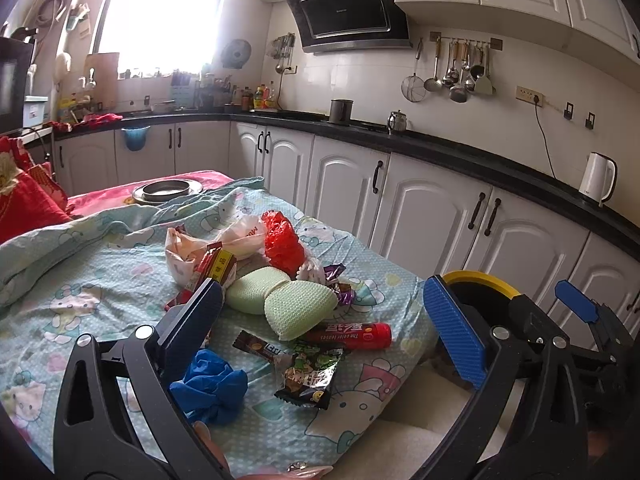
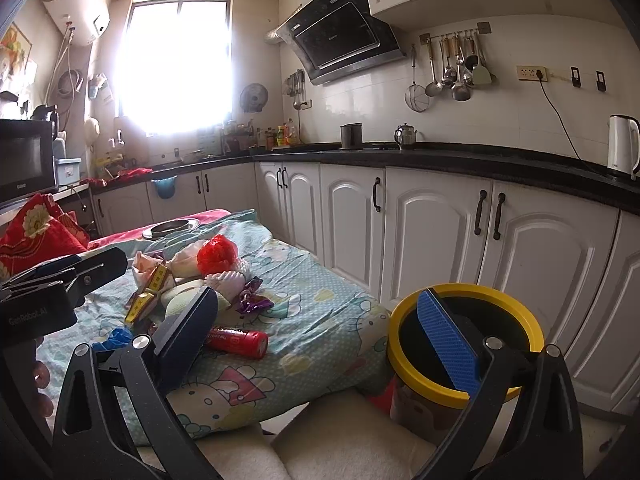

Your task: Collect trash

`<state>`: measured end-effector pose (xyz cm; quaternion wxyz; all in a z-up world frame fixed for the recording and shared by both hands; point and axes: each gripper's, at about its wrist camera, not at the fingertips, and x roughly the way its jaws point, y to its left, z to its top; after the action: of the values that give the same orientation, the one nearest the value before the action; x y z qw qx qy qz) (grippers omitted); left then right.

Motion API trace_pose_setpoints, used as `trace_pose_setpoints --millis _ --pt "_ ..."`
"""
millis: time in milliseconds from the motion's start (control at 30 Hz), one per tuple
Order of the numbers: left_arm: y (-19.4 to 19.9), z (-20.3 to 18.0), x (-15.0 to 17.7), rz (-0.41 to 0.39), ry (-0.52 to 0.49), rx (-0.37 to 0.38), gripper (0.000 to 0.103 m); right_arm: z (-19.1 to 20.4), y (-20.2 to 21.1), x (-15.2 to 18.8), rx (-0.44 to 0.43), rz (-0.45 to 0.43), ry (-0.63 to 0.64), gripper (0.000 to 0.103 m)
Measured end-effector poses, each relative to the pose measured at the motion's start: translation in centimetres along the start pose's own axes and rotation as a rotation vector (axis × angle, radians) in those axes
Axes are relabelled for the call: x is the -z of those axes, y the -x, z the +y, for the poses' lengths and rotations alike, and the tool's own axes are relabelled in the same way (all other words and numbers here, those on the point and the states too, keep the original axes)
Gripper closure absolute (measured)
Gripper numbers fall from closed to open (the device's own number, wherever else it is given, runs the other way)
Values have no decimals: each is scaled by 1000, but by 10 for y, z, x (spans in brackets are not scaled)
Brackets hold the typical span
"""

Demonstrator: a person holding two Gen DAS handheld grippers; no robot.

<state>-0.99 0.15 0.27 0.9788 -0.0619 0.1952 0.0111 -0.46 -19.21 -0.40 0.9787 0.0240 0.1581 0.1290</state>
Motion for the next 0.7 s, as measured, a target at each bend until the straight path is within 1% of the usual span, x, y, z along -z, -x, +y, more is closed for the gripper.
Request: trace_pose_setpoints --millis 700 --pt "3 -5 -2 2 -2 2 10 -2 -1 1 6 3 -1 6"
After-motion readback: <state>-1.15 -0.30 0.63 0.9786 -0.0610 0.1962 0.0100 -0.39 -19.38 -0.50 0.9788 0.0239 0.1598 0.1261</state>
